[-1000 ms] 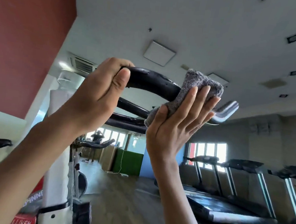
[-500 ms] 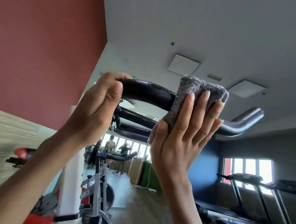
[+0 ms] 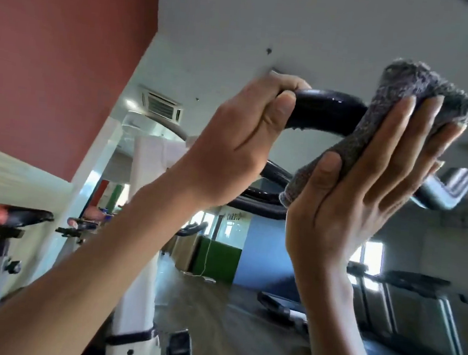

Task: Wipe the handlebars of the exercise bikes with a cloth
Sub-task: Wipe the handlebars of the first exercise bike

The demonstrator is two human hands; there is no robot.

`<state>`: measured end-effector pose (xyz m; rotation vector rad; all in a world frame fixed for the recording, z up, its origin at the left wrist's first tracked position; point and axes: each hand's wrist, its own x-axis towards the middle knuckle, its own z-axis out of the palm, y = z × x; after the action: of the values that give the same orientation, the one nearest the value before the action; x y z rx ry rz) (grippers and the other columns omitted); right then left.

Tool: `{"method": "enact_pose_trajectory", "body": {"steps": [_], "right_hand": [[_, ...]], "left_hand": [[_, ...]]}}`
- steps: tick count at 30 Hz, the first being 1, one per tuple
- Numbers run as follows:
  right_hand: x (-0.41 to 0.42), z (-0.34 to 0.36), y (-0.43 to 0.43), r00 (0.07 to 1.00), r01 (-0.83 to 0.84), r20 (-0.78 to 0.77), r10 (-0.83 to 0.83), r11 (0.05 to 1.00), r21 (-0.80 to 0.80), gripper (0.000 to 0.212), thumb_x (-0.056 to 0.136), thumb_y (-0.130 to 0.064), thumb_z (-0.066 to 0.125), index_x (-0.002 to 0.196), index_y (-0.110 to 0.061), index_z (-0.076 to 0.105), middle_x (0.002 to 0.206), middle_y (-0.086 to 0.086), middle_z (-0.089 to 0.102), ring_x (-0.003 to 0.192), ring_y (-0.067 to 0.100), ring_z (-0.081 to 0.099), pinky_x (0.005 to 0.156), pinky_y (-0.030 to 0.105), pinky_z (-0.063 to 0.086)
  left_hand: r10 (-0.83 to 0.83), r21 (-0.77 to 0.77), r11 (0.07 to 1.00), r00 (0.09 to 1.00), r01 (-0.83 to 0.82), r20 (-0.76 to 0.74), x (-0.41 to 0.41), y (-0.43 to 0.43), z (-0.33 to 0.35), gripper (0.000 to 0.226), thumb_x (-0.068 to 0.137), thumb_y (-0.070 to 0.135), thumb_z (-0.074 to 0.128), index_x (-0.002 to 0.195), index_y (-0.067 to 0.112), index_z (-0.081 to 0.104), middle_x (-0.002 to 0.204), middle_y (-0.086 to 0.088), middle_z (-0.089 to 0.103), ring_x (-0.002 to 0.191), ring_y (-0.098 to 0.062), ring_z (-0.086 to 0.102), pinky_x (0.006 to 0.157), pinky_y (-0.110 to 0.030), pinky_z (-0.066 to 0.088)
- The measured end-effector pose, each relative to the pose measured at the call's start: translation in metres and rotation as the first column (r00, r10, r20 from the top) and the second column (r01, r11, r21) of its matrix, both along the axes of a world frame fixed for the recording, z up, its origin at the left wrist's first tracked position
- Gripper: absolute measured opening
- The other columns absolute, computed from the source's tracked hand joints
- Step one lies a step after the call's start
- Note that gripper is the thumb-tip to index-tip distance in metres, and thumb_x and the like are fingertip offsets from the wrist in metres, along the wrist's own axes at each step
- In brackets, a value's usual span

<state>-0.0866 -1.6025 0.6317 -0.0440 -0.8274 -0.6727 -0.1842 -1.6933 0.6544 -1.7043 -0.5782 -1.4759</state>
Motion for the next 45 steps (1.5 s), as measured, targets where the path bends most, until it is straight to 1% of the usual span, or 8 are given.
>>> {"method": "enact_pose_trajectory", "body": {"steps": [4, 13, 21, 26, 31, 37, 42, 45], "right_hand": [[0.002, 0.001, -0.003, 0.992, 0.112, 0.055, -0.114, 0.993, 0.033, 0.051, 0.098, -0.019, 0.033, 0.143, 0.004, 0.026, 0.149, 0.031, 0.030, 0.141, 0.049, 0.017, 0.120, 0.052, 0.011], [-0.011, 0.005, -0.019, 0.930, 0.365, 0.034, -0.366, 0.930, 0.036, 0.047, 0.100, -0.019, 0.033, 0.142, 0.001, 0.035, 0.149, 0.024, 0.035, 0.142, 0.044, 0.021, 0.118, 0.055, 0.019], [-0.001, 0.007, -0.026, 0.882, 0.467, 0.060, -0.467, 0.884, 0.024, 0.047, 0.098, -0.016, 0.034, 0.143, 0.000, 0.035, 0.151, 0.022, 0.034, 0.144, 0.040, 0.019, 0.121, 0.041, 0.012], [0.001, 0.011, -0.019, 0.653, 0.754, 0.050, -0.756, 0.654, 0.056, 0.046, 0.102, -0.029, 0.028, 0.144, -0.011, 0.026, 0.150, 0.014, 0.027, 0.145, 0.026, 0.011, 0.121, 0.045, 0.009], [0.007, 0.010, -0.022, 0.722, 0.691, 0.026, -0.692, 0.722, 0.014, 0.048, 0.100, -0.024, 0.032, 0.144, -0.005, 0.026, 0.151, 0.021, 0.032, 0.144, 0.038, 0.017, 0.121, 0.047, 0.009], [0.000, 0.017, -0.023, 0.362, 0.920, 0.073, -0.929, 0.369, 0.133, 0.054, 0.103, -0.030, 0.039, 0.149, -0.015, 0.016, 0.154, 0.004, 0.020, 0.147, 0.019, -0.013, 0.121, 0.044, 0.005], [0.012, 0.013, -0.027, 0.577, 0.814, 0.058, -0.815, 0.580, 0.042, 0.048, 0.102, -0.027, 0.029, 0.146, -0.010, 0.020, 0.153, 0.010, 0.019, 0.145, 0.022, 0.002, 0.121, 0.045, 0.004], [-0.009, 0.015, -0.025, 0.477, 0.878, 0.028, -0.879, 0.478, 0.041, 0.050, 0.102, -0.027, 0.039, 0.147, -0.013, 0.022, 0.149, 0.009, 0.024, 0.147, 0.023, -0.008, 0.121, 0.044, 0.005]], "left_hand": [[-0.207, -0.067, 0.976, 0.978, 0.208, 0.028, -0.023, 0.019, -0.004, 0.039, 0.104, 0.027, 0.027, 0.121, 0.006, 0.055, 0.097, -0.021, 0.061, 0.088, -0.030, 0.058, 0.079, -0.043, 0.046], [-0.337, -0.143, 0.925, 0.934, 0.352, 0.122, -0.072, 0.061, -0.011, 0.036, 0.095, 0.035, 0.029, 0.112, 0.016, 0.056, 0.072, 0.016, 0.043, 0.071, 0.014, 0.046, 0.067, -0.005, 0.032], [-0.376, -0.058, 0.922, 0.920, 0.384, 0.105, -0.074, 0.082, -0.010, 0.040, 0.097, 0.034, 0.030, 0.120, 0.014, 0.055, 0.088, 0.015, 0.044, 0.090, -0.014, 0.043, 0.086, -0.032, 0.034], [-0.395, -0.051, 0.914, 0.913, 0.402, 0.102, -0.074, 0.082, -0.010, 0.042, 0.098, 0.033, 0.030, 0.125, 0.012, 0.055, 0.099, 0.007, 0.049, 0.097, -0.012, 0.046, 0.090, -0.031, 0.035], [-0.373, -0.003, 0.927, 0.922, 0.375, 0.108, -0.072, 0.083, -0.010, 0.040, 0.098, 0.029, 0.031, 0.122, 0.009, 0.056, 0.096, 0.005, 0.048, 0.092, -0.015, 0.045, 0.085, -0.030, 0.034], [-0.361, 0.021, 0.932, 0.927, 0.361, 0.102, -0.071, 0.087, -0.009, 0.041, 0.099, 0.030, 0.031, 0.123, 0.008, 0.055, 0.102, 0.006, 0.048, 0.097, -0.018, 0.049, 0.090, -0.037, 0.039], [-0.366, 0.006, 0.930, 0.922, 0.369, 0.127, -0.070, 0.085, -0.011, 0.040, 0.098, 0.029, 0.031, 0.123, 0.008, 0.056, 0.103, 0.004, 0.052, 0.100, -0.022, 0.051, 0.091, -0.036, 0.039], [-0.364, -0.012, 0.929, 0.922, 0.369, 0.130, -0.070, 0.083, -0.011, 0.042, 0.098, 0.031, 0.031, 0.124, 0.009, 0.055, 0.103, 0.006, 0.050, 0.100, -0.021, 0.051, 0.090, -0.032, 0.036]]}}
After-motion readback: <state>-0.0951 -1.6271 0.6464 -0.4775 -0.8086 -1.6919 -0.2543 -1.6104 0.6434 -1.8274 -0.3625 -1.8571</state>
